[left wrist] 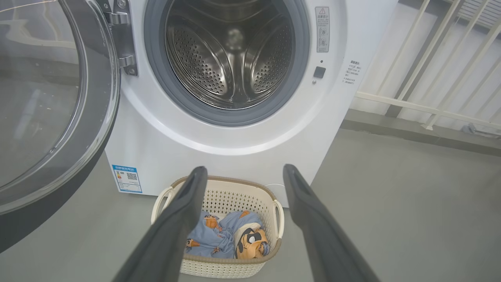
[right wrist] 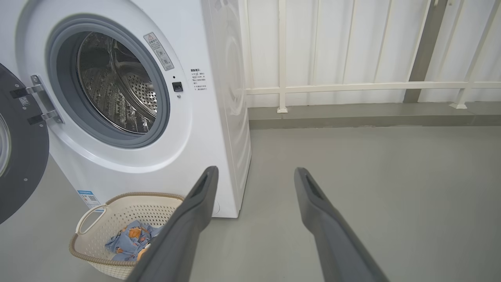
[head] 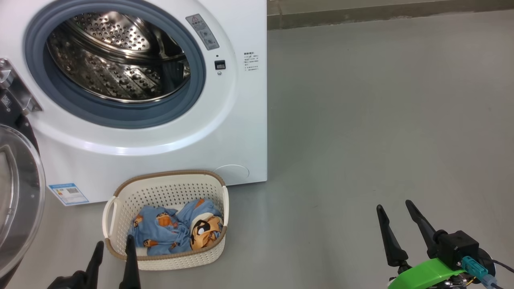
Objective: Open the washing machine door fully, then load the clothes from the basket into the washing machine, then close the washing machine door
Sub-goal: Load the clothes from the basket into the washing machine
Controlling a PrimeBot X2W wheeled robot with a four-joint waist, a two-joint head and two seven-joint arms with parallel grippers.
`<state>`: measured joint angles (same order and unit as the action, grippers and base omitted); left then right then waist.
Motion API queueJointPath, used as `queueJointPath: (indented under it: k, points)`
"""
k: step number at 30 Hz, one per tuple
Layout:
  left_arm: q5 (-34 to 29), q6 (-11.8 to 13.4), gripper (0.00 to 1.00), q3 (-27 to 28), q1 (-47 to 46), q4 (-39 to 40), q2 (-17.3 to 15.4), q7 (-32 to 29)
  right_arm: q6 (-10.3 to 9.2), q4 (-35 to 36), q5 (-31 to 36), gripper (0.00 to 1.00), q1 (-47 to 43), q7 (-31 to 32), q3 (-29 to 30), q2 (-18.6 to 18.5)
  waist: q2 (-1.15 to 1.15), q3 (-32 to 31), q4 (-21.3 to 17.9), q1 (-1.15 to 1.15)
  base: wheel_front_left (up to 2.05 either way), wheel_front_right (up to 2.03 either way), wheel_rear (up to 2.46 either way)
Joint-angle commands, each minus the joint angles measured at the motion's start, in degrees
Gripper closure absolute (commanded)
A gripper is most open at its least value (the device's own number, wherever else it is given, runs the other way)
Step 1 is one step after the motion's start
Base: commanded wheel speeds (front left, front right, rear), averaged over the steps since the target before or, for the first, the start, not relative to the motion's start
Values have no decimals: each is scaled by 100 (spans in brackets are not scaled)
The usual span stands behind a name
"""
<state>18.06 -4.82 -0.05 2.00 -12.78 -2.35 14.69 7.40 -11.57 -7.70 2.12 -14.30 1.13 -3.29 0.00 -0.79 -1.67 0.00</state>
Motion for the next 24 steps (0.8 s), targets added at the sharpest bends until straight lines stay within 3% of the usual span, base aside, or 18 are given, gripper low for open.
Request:
queueJointPath:
  k: [1, 7, 16, 24]
  points:
    - [62, -4, 0, 178, -264, 114, -53, 31, 9, 120, 7, 0, 127, -70, -127, 1, 0, -1, 4, 0, 47, -55, 8]
    - [112, -3, 0, 207, -265, 97, -53, 31, 9, 109, 2, 0, 123, -70, -132, 3, 0, -8, 12, 0, 94, -104, 9]
    - [-79, 77, 0, 261, -273, 141, -53, 31, 9, 103, 5, 0, 116, -70, -125, 6, 0, -16, 37, 0, 149, -186, 37]
    - [-102, 83, 0, 249, -256, 180, -53, 31, 9, 86, 8, 0, 124, -70, -146, 7, 0, -24, 52, 0, 78, -78, 0]
